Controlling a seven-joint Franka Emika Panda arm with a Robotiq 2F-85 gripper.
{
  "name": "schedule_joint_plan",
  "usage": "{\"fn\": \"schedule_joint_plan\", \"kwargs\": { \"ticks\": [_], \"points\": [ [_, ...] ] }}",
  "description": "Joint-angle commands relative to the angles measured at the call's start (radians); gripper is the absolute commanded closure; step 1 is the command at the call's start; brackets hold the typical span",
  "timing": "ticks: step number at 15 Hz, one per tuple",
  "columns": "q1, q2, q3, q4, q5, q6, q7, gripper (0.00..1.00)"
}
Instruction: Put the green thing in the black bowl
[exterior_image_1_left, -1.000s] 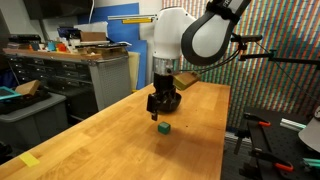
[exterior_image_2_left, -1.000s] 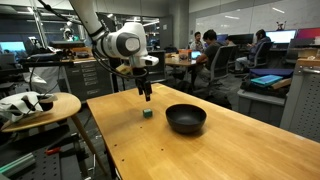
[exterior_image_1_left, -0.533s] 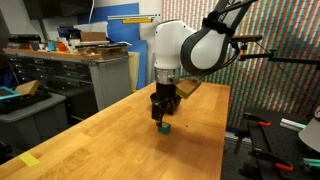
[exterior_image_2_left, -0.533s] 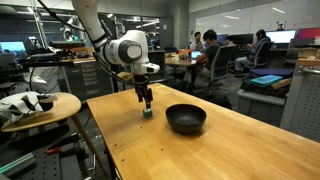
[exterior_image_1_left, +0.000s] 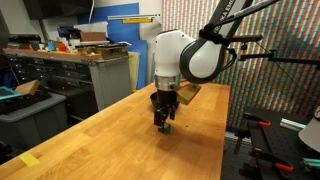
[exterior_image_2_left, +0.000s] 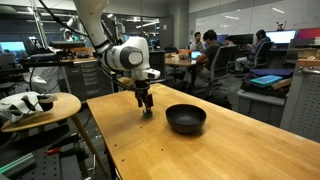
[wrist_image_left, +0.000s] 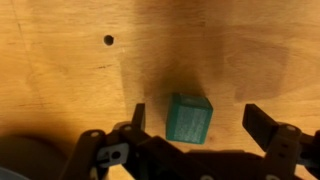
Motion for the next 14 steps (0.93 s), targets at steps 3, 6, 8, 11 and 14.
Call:
{"fn": "schedule_joint_plan", "kwargs": {
  "ticks": [3, 6, 8, 11, 14],
  "points": [
    [0.006, 0.048, -0.013, 0.035, 0.031, 0.038, -0.048, 0.0],
    [0.009, 0.068, -0.014, 0.047, 0.04, 0.058, -0.05, 0.34],
    [0.014, 0.077, -0.019, 0.056, 0.042, 0.067, -0.049, 0.51],
    [0.027, 0.082, -0.032, 0.066, 0.029, 0.059, -0.046, 0.73],
    [0.044, 0.066, -0.052, 0.063, 0.012, 0.036, -0.039, 0.83]
  ]
}}
